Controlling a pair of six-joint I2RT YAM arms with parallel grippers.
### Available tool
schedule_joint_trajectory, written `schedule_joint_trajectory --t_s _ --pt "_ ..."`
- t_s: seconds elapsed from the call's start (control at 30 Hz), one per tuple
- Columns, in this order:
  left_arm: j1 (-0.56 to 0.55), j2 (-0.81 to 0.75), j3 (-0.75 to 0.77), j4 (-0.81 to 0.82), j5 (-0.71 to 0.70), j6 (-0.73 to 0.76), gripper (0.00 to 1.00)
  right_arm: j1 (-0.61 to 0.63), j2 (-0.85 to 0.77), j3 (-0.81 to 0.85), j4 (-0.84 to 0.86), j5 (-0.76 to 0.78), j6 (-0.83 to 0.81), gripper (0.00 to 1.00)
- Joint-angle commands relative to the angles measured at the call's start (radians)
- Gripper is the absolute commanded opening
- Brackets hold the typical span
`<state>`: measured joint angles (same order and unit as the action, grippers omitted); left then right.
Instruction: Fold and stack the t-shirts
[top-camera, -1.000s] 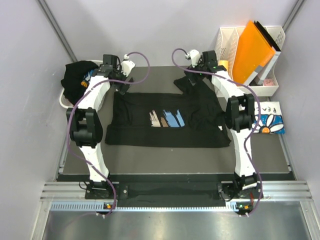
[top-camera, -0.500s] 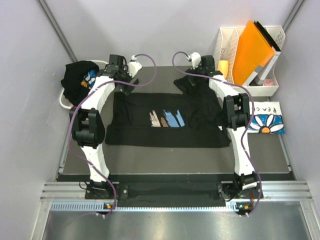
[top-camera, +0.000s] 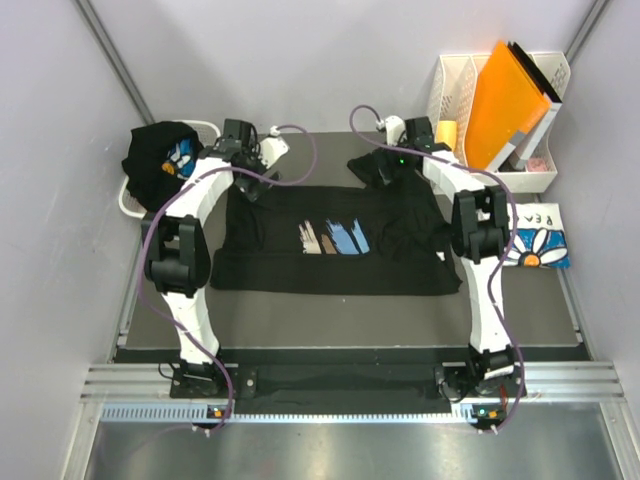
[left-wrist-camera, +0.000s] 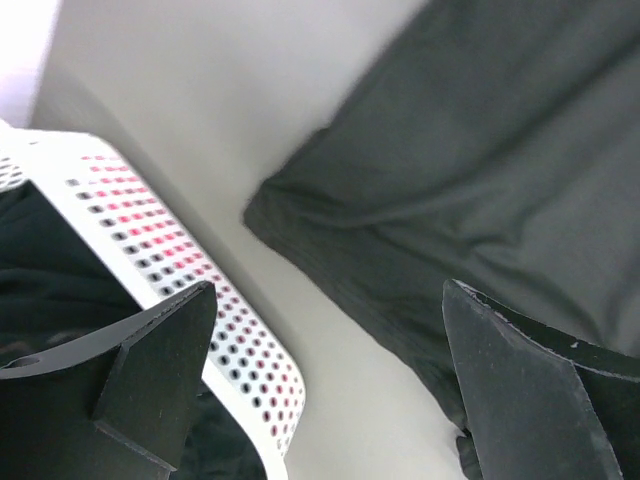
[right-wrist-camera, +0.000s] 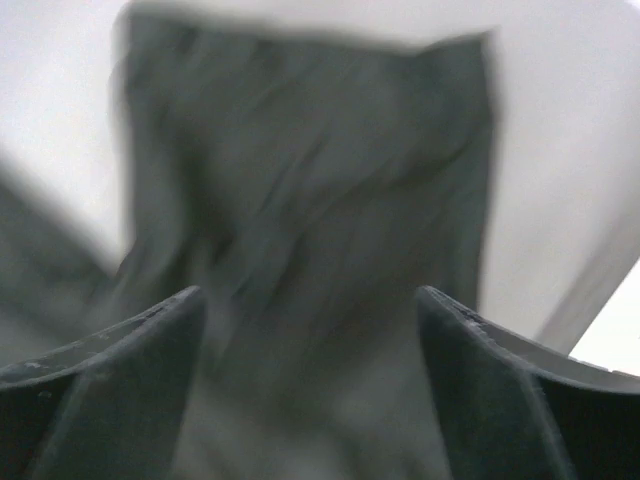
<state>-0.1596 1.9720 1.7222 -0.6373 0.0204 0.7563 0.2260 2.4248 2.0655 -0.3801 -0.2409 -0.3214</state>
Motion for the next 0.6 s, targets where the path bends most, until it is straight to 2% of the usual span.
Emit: schedule_joint_trajectory --t_s 0.0,0.07,0.13,0.23,0.4,0.57 --pt "0.014 -0.096 -0.039 -0.033 0.132 0.075 0.99 -0.005 -0.252 -0.135 -0.115 -0.123 -0.19 0.76" --pt "0.012 -0.13 -0.068 -0.085 0.173 0.147 0.99 -0.005 -0.314 -0.183 -0.225 -0.147 -0.26 0.66" --pt "0.012 -0.154 -0.102 -0.107 0.205 0.175 0.95 -0.005 -0.349 -0.215 -0.313 -0.149 -0.323 0.64" --pt "0.011 -0.18 -0.154 -0.131 0.211 0.228 0.99 -0.005 -0.417 -0.286 -0.403 -0.159 -0.404 0.73" --pt "0.008 -0.242 -0.226 -0.234 0.239 0.4 0.99 -0.007 -0.524 -0.407 -0.468 -0.132 -0.493 0.77" --pt "-0.012 -0.372 -0.349 -0.282 0.241 0.555 0.99 0.012 -0.662 -0.574 -0.534 -0.075 -0.608 0.79"
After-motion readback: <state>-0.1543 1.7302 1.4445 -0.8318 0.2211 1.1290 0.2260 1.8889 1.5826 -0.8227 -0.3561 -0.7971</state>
